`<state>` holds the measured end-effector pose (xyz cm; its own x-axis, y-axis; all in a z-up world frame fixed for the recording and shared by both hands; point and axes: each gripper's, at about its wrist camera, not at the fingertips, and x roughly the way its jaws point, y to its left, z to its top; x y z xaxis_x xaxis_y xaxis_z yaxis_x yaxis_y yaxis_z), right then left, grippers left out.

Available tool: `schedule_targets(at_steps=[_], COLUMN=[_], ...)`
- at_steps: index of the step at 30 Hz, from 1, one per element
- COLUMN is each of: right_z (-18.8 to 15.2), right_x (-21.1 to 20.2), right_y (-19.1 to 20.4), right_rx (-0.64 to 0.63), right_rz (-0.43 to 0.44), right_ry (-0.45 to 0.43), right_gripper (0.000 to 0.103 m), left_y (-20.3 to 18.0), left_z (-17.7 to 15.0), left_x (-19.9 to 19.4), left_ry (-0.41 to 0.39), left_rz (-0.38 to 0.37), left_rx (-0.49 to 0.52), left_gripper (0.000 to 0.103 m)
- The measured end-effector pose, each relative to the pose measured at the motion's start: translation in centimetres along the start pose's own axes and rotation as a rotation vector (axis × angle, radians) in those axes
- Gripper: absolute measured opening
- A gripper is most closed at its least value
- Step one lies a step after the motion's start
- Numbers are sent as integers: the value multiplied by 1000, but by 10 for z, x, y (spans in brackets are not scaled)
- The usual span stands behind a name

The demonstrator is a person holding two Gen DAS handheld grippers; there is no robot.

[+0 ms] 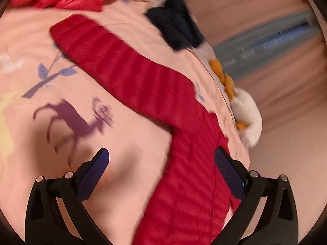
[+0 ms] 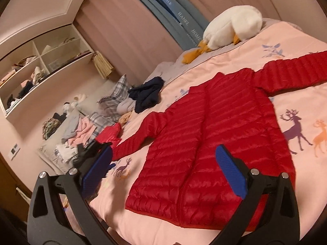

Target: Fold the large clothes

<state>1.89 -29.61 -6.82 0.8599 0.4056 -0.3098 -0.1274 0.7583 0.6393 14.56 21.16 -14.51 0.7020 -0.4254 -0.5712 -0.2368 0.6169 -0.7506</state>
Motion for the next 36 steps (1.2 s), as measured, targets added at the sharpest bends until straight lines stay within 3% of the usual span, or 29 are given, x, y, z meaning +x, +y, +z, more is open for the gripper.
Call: schedule_targets(at_steps=[4,8,13,24,30,32,34,36], right_z=[-1,-3,-5,-1,1,0,1,0], right_x=[8,20,33,54,53,55,57,58], right_y=[1,-3,-5,-16,-23,-26,-28,-30], right_rx=[-38,-75,-126,-126,-118,-111,-105,-101], right_rz=[-23,-62,-104,-133,-158,-167,-171,-173], right_ry=[4,25,45,58,52,55,57,60], right_gripper=[101,101,101,101,101,101,101,101], left_y=[41,80,87,106,119,119,124,128], left_z=[35,63,92,131,145,147,145,141], left_x=[16,35,46,49,47,49,51,52], left_ry=[-40,-72,-125,-266,-281,-266,-240,-233], left_rz=[-19,-98,-180,-98,-41,1,35,52], left_rx=[-147,-316,-365,-482,-482,-459,-452,-451], left_gripper=[102,102,102,98,72,54,22,10])
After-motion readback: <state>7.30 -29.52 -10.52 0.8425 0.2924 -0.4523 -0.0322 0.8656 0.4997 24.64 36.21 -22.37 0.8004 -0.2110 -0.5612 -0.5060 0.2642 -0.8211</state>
